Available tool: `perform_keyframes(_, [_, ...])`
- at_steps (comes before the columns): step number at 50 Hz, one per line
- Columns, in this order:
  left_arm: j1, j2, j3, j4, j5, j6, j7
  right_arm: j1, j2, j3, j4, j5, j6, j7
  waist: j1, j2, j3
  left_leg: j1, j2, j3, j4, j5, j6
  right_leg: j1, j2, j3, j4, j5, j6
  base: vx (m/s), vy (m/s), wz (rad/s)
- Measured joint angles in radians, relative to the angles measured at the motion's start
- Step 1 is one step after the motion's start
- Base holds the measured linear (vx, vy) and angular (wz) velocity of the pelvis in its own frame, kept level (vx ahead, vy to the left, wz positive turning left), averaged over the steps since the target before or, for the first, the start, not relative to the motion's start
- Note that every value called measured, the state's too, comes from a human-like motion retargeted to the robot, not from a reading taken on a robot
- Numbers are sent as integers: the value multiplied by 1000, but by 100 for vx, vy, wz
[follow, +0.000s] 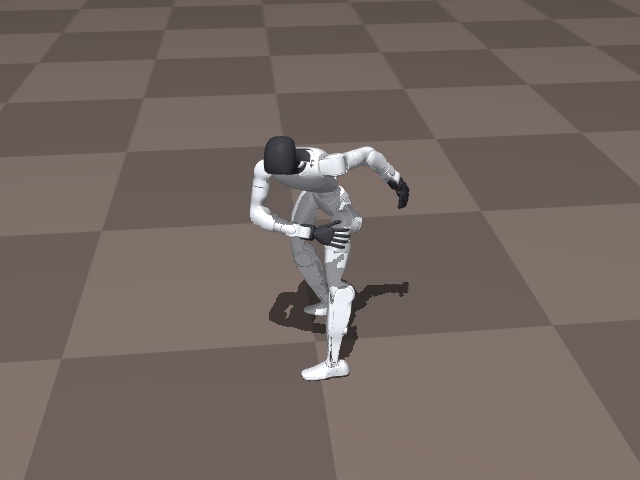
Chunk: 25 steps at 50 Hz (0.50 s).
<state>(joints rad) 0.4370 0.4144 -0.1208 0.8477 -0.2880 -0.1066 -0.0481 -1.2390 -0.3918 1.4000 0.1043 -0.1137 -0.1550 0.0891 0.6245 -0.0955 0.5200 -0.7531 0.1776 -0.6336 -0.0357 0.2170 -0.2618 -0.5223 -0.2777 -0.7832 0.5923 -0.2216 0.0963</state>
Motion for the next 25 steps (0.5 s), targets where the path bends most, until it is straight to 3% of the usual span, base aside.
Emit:
perform_keyframes(5, [2, 43, 9, -61, -39, 24, 4, -149, -200, 0, -107, 113, -2, -15, -54, -30, 0, 40, 10, 91, 18, -7, 0, -66, -36, 107, 98, -22, 11, -20, -15, -69])
perform_keyframes(10, [-24, 55, 49, -88, -119, 9, 186, -311, -424, -19, -29, 336, 0, -255, -129, -41, 0, 203, 24, 223, 69, -65, 0, 16, -28, 226, 91, -19, 42, -6, -11, -106])
perform_keyframes(13, [-58, 65, 77, -75, -151, -11, 254, -340, -507, -179, 176, 533, -31, -482, -172, -41, 0, 343, 23, 306, 94, -109, 0, 124, -22, 290, 56, -11, 68, 9, -3, -107])
perform_keyframes(17, [-133, 97, 94, -40, -199, -20, 264, -415, -503, -566, 585, 875, -105, -778, -234, -25, -2, 532, 14, 390, 96, -150, 0, 283, -20, 350, -1, -3, 92, 15, 3, -82])
perform_keyframes(20, [-168, 126, 106, -26, -221, -4, 243, -560, -513, -849, 848, 1076, -107, -903, -290, -14, -59, 627, 6, 432, 82, -166, 0, 368, -20, 376, -49, 6, 108, 19, 7, -52])
perform_keyframes(22, [-179, 135, 110, -19, -222, 0, 239, -645, -552, -931, 951, 1108, -83, -919, -328, -6, -121, 661, 10, 453, 75, -176, 0, 397, -13, 388, -75, 11, 112, 19, 5, -47])
perform_keyframes(25, [-201, 135, 124, -6, -234, -1, 247, -705, -600, -909, 985, 1113, -82, -926, -395, 14, -202, 699, 26, 482, 69, -190, 0, 438, 13, 408, -133, 26, 112, 16, 5, -48])
